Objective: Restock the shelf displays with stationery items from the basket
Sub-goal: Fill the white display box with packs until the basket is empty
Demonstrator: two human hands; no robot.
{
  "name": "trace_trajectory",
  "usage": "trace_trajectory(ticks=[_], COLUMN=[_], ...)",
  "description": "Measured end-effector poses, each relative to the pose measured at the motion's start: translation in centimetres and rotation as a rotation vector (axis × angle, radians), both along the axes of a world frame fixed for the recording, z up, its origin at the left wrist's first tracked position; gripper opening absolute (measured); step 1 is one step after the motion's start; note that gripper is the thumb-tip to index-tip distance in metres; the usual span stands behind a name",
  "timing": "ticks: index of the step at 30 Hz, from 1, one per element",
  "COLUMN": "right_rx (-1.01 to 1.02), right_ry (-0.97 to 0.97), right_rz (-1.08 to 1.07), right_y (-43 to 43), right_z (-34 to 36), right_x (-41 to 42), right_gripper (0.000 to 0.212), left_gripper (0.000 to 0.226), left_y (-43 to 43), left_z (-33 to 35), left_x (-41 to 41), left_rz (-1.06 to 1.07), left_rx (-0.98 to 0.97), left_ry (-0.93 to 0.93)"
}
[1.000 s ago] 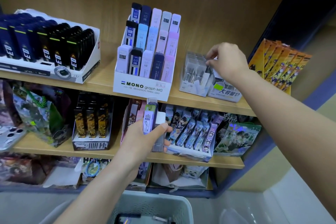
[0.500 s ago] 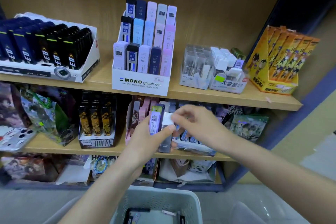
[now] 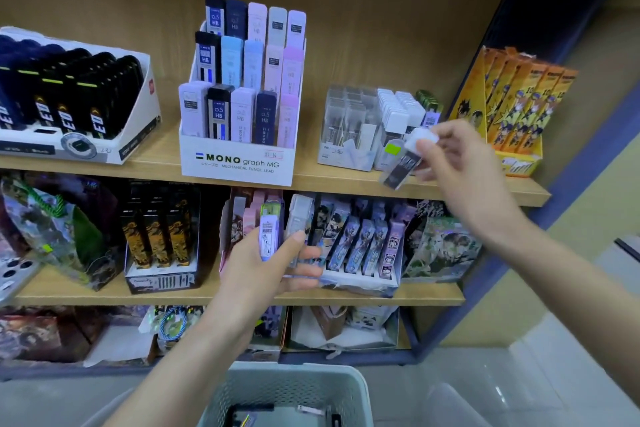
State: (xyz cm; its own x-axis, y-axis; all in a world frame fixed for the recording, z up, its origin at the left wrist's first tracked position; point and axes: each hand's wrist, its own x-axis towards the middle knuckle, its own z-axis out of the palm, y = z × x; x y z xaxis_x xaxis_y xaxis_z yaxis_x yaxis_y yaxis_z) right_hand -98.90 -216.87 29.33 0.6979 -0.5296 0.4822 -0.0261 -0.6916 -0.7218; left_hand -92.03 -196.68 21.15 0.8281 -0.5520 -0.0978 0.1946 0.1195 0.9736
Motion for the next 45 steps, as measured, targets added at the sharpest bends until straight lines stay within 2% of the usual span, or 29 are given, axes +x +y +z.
trace_trajectory(ticks=[3,9,11,14,18,24,30,33,37,39,42,45], right_rx=[-0.137,-0.227,-0.236,-0.231,-0.341,-0.371,-0.387,-0.311,-0.033,0.104,0.239,0.122], right_ry=[-0.059,-0.189,-0.170,-0.044,0.034,0.027,-0.038,-0.070,0.217,0.278,0.262,0.123], right_rz=[-0.087,-0.161,-0.152,-0.106,-0.154,-0.183,-0.236,-0.106,0.179,0.272,0.364,0.280], right_y=[-3.1,-5.5,-5.6,-6.0,-6.5,-6.8,-3.7,0.3,4.6,5.7,6.0,5.0], right_z=[1.3,2.9,2.8,2.0,1.0,1.4,0.5,-0.7,-3.5,-4.3,-3.8,-1.5], right_x=[0.6,3.0,3.7,4.4,4.5,4.8,3.8,2.4,1.3,1.3,1.2,1.2], right_gripper=[0.005,0.003,0.004,0.007,0.011,0.022,0.030,0.013,0.011,0.006,0.010,0.009], left_gripper=[0.008,0.008,0.008,0.007,0.006,0.013,0.024,0.029,0.020,0.015,0.020,0.023], left_y=[-0.1,-0.3,-0.3,-0.4,-0.5,-0.8,-0.8,-0.8,-0.8,-0.8,-0.7,-0.6], left_z=[-0.1,-0.3,-0.3,-0.3,-0.2,-0.3,-0.4,-0.5,-0.2,-0.2,-0.3,-0.2], left_x=[0.0,0.1,0.2,0.3,0.2,0.1,-0.1,-0.1,-0.1,-0.2,-0.2,0.0], left_rz=[0.001,0.010,0.012,0.010,-0.006,-0.022,-0.049,-0.052,-0.067,-0.081,-0.054,0.003], left_rx=[0.013,0.029,0.031,0.024,0.015,0.052,0.161,0.189,0.150,0.138,0.154,0.162], left_ry=[0.003,0.016,0.022,0.034,0.044,0.070,-0.083,-0.123,-0.129,-0.137,-0.156,-0.137])
